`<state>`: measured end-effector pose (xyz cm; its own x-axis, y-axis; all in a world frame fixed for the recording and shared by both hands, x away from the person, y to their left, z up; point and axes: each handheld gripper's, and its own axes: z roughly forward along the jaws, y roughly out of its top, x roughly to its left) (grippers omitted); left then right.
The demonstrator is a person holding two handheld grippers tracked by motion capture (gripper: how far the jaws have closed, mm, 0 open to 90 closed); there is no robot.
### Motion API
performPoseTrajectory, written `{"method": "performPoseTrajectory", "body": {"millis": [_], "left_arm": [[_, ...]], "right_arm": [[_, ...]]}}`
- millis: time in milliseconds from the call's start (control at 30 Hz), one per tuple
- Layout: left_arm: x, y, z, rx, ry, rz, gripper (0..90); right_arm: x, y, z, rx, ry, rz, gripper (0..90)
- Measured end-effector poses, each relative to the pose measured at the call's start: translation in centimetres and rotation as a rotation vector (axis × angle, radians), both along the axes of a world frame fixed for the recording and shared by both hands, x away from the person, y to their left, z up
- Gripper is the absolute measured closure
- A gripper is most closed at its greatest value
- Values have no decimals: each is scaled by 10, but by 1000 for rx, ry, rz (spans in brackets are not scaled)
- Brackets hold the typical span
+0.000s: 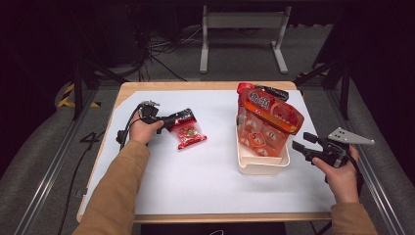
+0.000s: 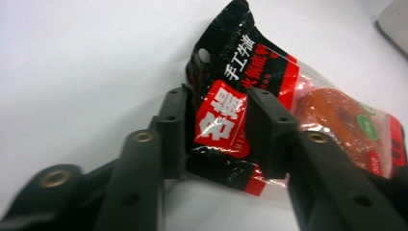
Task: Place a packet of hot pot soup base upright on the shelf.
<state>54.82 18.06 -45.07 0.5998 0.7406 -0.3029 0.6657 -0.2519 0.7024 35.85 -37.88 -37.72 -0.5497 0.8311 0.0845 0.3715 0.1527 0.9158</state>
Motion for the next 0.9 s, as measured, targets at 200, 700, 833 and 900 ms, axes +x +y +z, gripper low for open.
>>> {"method": "performPoseTrajectory", "body": {"millis": [200,700,833,900], "left_arm": [[-1,3,2,21,1,6,838],[-16,8,29,-42,-6,-15,891],[-23,7,41,-68,-45,-29,894],[-27,7,47,-77,-66,-37,895]], "right_arm": [[0,0,0,1,-3,2,369],[0,-2,-1,4,-2,1,388],[1,-3,0,-12,-3,5,419],[1,-4,0,-14,-3,3,437]]}}
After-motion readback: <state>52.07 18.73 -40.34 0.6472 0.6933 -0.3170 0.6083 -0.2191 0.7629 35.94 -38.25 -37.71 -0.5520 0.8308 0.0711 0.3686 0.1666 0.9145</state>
